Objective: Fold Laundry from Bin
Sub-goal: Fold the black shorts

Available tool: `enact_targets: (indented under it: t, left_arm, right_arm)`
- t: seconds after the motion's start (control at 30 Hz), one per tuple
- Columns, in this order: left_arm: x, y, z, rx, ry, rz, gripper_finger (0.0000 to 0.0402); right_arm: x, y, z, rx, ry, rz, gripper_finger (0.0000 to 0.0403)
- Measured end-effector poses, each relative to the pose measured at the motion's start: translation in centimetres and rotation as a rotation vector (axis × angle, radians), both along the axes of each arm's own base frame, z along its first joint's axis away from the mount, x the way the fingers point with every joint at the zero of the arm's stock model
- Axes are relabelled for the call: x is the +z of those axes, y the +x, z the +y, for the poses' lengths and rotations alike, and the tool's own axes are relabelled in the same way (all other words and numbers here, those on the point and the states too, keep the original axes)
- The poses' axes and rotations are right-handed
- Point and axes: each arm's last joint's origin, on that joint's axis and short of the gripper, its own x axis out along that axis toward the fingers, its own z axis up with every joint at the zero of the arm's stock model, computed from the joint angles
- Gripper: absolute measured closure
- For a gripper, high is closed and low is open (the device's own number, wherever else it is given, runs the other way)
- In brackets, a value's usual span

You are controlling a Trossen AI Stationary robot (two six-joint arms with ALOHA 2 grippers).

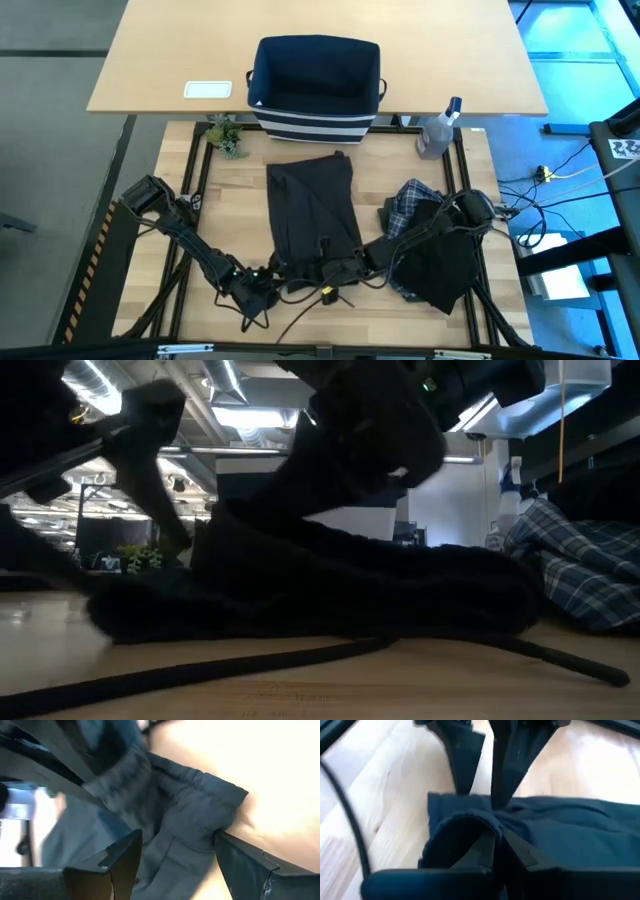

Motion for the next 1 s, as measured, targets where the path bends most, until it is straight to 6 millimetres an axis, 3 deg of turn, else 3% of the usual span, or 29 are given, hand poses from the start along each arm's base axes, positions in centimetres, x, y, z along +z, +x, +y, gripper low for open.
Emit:
enact_targets:
  t: [0.5,1.0]
  left_arm:
    - [1.0,0.6,-0.5,0.068,0.049,-0.188,0.0158]
    - [1.5,0.9,-0.9,0.106,-0.009,-0.263,0.0159]
  right_arm:
    - [3.1,1.3,0.4,-0.077,-0.074,-0.028,0.0396]
    - [1.6,1.1,0.3,-0.050,-0.040,0.054,0.0400]
